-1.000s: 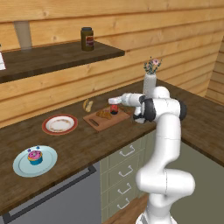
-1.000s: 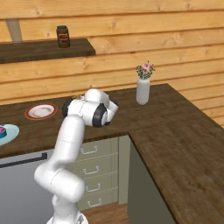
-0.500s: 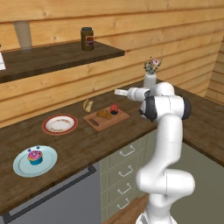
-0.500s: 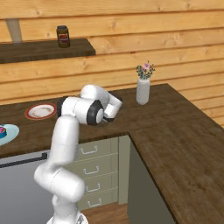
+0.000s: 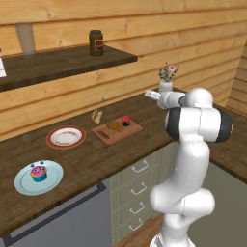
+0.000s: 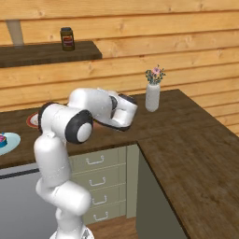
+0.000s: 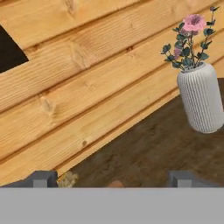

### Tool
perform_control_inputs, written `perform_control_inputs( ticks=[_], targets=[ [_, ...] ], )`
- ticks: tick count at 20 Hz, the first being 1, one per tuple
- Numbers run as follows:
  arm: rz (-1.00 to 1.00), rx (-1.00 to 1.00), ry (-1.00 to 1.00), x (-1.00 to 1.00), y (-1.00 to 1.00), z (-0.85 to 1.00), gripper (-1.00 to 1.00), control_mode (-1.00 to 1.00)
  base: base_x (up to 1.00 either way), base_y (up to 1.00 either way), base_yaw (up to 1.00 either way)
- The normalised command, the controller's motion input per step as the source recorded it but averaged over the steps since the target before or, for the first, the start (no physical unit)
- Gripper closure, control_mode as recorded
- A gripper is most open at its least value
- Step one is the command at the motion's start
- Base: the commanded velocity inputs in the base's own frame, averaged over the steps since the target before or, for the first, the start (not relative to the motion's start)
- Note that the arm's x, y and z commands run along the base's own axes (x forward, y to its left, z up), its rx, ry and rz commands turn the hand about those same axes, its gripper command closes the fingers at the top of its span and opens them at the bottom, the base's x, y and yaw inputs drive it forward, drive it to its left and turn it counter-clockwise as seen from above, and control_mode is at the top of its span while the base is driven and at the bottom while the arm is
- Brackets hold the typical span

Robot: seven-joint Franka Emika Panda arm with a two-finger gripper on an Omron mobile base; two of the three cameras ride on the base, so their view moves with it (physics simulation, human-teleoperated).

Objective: From the different types of pastries on the counter, select a croissant and place it on the cutting board. Then retrieve a jar of jam from the cabinet and place it alongside the croissant on the cutting board.

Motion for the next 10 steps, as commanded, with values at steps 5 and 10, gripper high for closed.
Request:
perform_control_inputs(
  ticks=[5,10],
  targets=[
    [-0.24,0.16,0.00,-1.00,-0.64,0.67,-1.00,-1.00,0.00,0.00,0.00],
    [-0.33,0.06,-0.04,-1.00,-0.31,0.65,-1.00,-1.00,0.00,0.00,0.00]
  ],
)
